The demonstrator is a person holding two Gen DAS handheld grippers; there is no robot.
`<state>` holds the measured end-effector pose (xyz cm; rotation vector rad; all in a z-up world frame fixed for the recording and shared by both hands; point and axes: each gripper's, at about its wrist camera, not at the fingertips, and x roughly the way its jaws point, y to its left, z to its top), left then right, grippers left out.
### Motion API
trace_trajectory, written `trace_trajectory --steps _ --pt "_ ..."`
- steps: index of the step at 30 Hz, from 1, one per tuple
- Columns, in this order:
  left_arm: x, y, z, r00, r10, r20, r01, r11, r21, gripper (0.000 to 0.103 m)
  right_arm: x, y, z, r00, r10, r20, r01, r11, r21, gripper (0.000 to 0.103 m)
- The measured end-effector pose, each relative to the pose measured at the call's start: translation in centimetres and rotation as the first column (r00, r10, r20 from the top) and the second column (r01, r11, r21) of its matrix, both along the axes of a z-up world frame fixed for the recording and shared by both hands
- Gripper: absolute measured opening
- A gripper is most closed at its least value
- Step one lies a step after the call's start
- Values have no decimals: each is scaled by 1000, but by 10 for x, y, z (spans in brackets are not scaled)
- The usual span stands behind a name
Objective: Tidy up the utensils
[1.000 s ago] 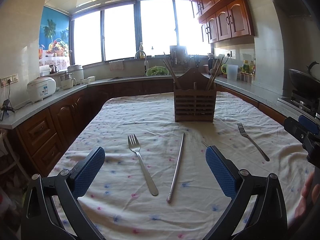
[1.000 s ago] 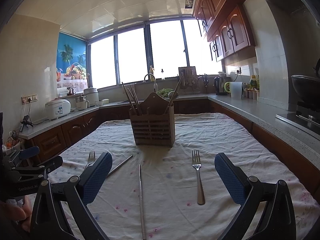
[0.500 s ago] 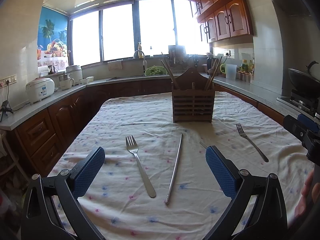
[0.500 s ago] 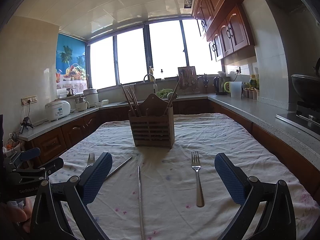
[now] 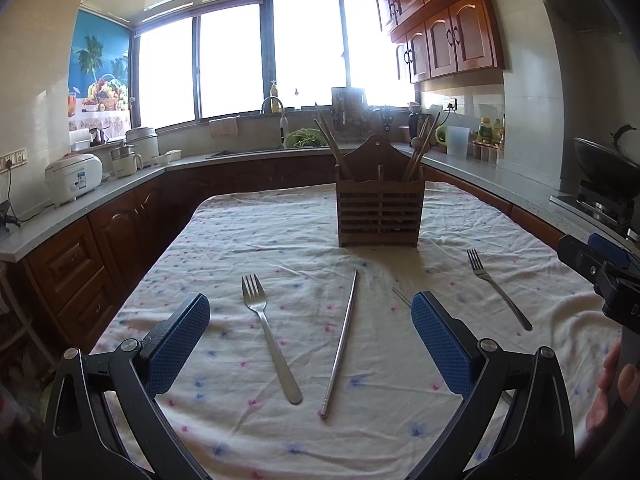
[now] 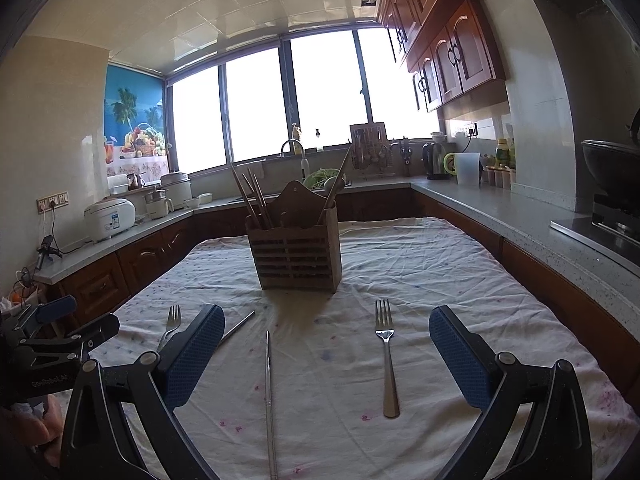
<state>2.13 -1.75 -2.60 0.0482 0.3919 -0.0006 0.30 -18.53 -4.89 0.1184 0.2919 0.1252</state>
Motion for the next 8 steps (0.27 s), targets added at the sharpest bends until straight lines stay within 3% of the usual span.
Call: trace_trajectory --steps 8 --pt "7 -2 -1 1000 -2 -14 2 1000 -3 103 14 -3 -7 998 3 -63 -2 1000 9 103"
